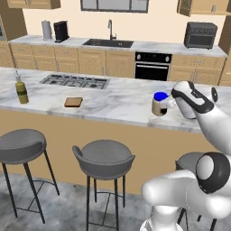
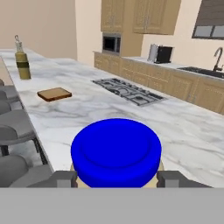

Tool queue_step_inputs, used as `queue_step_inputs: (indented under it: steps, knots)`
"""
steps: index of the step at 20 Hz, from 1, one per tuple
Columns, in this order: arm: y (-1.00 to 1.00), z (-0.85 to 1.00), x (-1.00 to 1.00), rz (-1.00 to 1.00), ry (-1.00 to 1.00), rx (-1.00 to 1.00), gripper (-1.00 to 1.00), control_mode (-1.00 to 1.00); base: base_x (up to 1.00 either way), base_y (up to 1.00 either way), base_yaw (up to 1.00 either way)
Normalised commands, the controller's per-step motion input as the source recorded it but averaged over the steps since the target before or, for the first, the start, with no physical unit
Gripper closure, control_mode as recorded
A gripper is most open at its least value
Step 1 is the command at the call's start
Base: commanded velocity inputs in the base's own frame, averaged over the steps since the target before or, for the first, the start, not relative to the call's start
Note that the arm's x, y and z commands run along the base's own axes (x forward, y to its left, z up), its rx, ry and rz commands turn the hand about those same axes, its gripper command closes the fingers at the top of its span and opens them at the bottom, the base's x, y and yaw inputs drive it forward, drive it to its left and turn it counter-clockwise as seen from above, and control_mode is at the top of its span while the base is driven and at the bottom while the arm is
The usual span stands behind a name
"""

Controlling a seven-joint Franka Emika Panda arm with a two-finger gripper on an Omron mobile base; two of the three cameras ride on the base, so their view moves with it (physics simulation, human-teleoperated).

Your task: Move the mayonnaise and shaker from the cabinet to the dining counter.

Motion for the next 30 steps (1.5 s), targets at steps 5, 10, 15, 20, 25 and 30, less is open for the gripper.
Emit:
queue_step_inputs:
  steps: [5,10,15,20,25,30]
  knots:
    - [-0.15,-0.13,0.24,0.01,0.0,0.01,1.0,-1.0,0.0,0.0,0.0]
    - [-0.15,-0.09,0.27,0.0,0.0,0.0,1.0,-1.0,0.0,0.0,0.0]
    - [-0.13,-0.16,0.35,0.0,0.03,0.02,1.0,-1.0,0.0,0.0,0.0]
    - [-0.07,-0.23,0.35,0.0,0.09,0.03,1.0,-1.0,0.0,0.0,0.0]
    - [-0.1,-0.21,0.31,0.0,0.02,0.01,1.0,-1.0,0.0,0.0,0.0]
    - [-0.06,-0.2,0.16,0.0,0.0,0.0,1.0,-1.0,0.0,0.0,0.0]
